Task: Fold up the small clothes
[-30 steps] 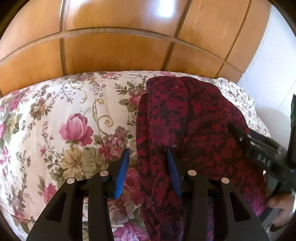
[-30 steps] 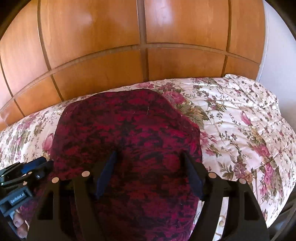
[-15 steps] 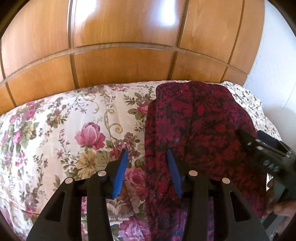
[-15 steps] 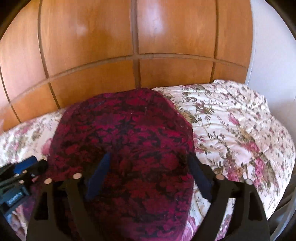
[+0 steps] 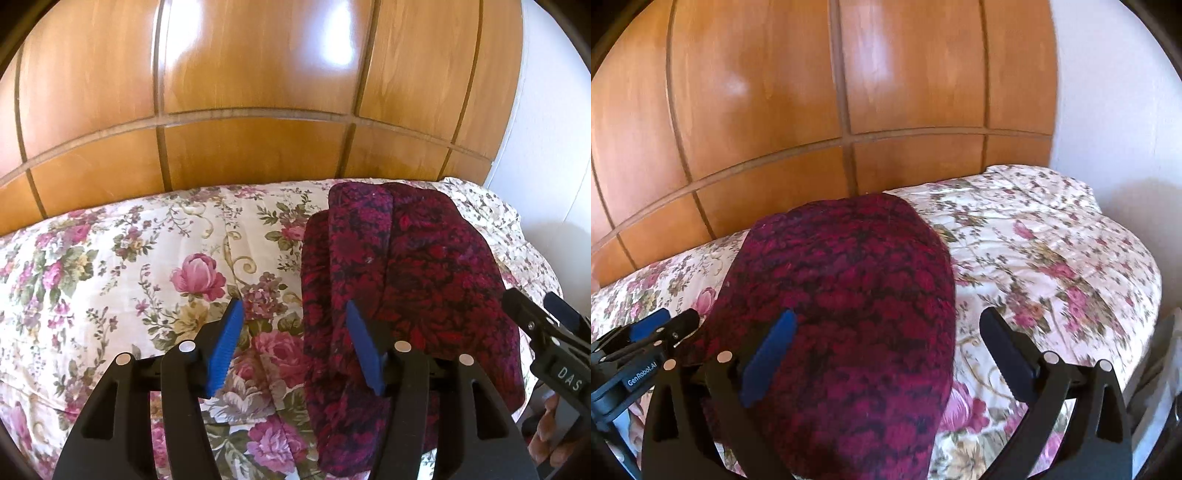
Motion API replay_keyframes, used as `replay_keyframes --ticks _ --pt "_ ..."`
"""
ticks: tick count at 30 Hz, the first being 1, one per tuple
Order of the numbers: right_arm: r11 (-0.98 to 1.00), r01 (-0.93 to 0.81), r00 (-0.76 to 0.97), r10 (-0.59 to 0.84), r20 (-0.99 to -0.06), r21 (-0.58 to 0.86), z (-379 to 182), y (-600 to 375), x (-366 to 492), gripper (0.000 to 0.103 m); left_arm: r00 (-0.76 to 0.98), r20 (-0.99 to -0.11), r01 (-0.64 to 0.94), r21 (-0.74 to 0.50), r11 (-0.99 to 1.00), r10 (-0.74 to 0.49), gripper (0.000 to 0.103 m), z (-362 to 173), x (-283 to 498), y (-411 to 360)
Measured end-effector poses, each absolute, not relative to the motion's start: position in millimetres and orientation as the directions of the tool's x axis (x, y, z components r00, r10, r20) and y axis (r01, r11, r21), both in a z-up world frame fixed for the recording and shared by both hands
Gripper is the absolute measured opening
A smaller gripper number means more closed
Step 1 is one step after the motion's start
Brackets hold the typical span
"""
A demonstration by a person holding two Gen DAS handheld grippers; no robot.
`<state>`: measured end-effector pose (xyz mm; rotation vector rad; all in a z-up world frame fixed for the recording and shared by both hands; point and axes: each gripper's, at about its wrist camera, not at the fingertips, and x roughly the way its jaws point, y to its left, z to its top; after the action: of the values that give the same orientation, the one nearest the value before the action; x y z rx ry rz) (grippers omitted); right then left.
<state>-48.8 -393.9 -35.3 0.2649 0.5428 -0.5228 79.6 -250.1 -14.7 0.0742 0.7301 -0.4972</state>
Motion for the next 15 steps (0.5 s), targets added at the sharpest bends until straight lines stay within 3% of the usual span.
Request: replay_keyframes --ticks 3,8,11,15 --pt "0.816 0.57 0.717 -0.436 -0.544 0.096 -33.7 -382.4 -60.6 0.101 0.651 -0.64 0.454 -0.101 0.885 -0.407 0.072 -10.4 71.2 -242.9" --pt "0.787 0.608 0.695 -0.462 -0.551 0.107 -37.9 -362.1 -80.5 0.101 0.684 -0.614 0.441 -0.083 0.894 -0.395 0.072 -3.0 54.5 -229.8" --pt "0.778 0.62 0.684 -0.475 -0.553 0.099 -41.0 -354.4 -87.7 0.101 0.698 -0.606 0.43 -0.071 0.9 -0.382 0.08 -2.5 43.8 -222.6" --pt "0.765 0.64 0.665 -0.502 -0.554 0.074 -43.7 -349.2 -95.6 0.101 0.711 -0.599 0.426 -0.048 0.903 -0.368 0.081 -4.9 30.5 -214.0"
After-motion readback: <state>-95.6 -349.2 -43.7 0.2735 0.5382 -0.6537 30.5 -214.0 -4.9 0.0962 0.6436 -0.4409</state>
